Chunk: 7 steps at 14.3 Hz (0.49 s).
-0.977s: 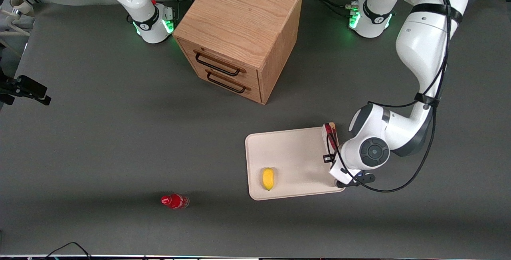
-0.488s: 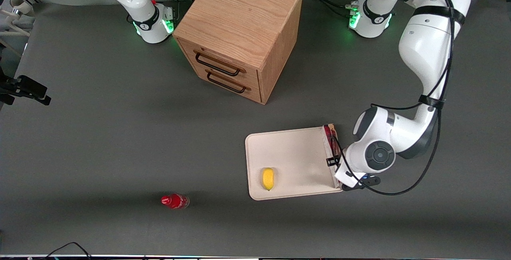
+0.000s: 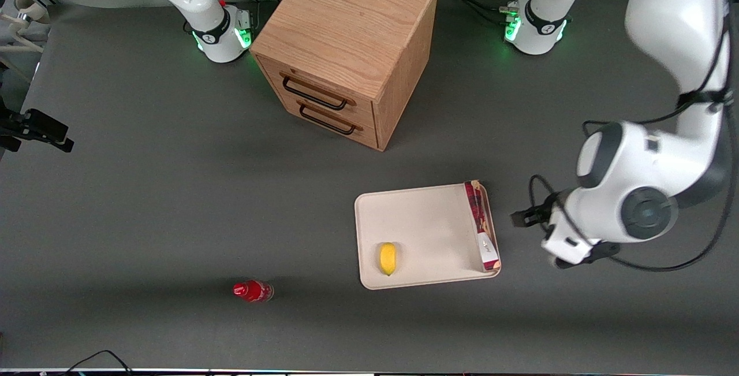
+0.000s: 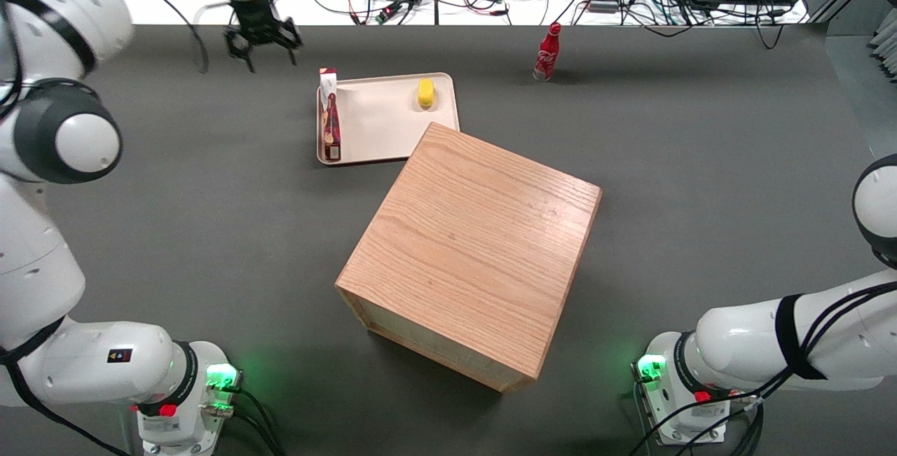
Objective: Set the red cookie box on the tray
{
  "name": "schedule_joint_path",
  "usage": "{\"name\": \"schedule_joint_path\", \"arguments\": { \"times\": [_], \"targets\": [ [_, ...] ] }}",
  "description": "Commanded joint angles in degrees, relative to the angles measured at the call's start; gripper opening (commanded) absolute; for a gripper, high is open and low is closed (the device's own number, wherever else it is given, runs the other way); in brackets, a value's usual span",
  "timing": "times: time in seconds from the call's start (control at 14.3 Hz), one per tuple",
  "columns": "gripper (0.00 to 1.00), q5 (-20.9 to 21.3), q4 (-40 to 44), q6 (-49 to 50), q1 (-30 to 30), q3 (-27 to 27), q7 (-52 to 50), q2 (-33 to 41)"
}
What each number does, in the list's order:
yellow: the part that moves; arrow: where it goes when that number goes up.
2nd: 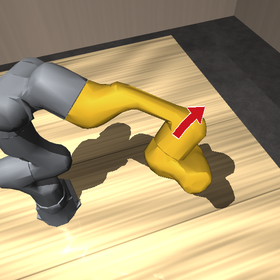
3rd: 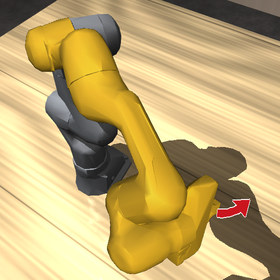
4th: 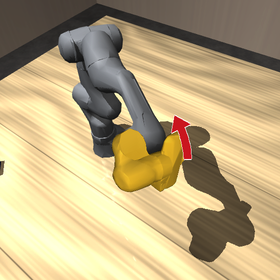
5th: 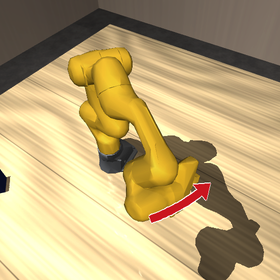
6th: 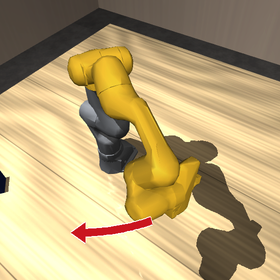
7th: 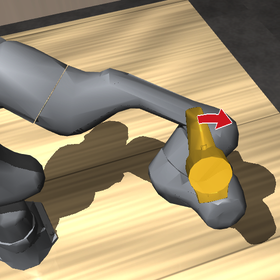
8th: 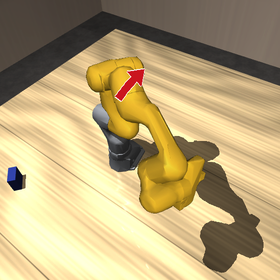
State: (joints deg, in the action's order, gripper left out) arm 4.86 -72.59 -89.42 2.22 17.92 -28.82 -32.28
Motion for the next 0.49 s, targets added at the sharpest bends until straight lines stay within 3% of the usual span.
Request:
{"name": "schedule_joint_path", "arguments": {
  "times": [0.0,0.21,0.42],
  "targets": [
    [1.00,-5.2,-2.1,8.7,0.1,-7.8,13.1,9.3],
    [1.00,-5.5,-6.6,14.9,0.0,-12.6,20.5,18.4],
    [1.00,-5.5,-21.7,12.4,-0.4,-15.2,24.7,32.7]
  ]
}}
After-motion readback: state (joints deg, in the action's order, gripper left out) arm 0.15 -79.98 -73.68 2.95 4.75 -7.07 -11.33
